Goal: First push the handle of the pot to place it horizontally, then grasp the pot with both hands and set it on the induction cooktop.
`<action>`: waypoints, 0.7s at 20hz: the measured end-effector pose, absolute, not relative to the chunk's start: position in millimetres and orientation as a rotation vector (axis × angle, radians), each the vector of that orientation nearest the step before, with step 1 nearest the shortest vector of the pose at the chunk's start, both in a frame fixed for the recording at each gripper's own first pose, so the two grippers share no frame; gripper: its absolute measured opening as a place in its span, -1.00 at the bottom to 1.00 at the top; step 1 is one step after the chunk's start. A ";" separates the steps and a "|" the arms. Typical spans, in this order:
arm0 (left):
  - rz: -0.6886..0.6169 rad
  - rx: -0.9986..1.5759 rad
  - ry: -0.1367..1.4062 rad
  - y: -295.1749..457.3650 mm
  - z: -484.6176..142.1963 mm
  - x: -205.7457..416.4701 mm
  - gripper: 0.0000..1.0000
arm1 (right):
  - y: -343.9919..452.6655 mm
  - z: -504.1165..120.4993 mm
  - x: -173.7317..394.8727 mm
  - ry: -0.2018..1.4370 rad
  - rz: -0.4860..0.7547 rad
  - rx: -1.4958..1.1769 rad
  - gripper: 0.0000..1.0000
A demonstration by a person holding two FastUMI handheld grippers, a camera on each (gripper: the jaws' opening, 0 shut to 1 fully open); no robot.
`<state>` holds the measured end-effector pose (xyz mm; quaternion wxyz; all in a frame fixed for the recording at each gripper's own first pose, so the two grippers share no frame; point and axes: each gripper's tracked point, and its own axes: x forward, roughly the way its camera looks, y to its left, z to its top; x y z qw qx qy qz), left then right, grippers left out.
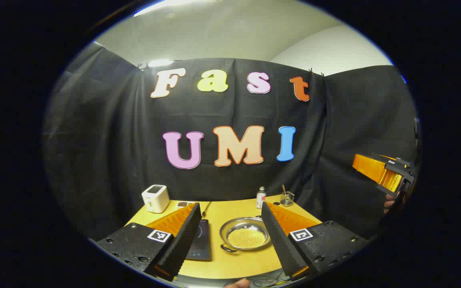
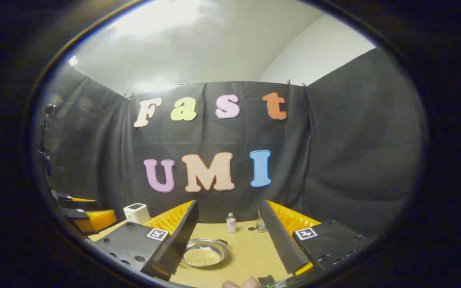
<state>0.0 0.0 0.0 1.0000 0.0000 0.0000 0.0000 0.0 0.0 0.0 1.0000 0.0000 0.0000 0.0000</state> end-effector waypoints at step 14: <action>0.113 -0.001 0.002 42.9 0.0 3.2 0.85 | 34.2 2.4 23.4 0.024 0.071 -0.046 0.84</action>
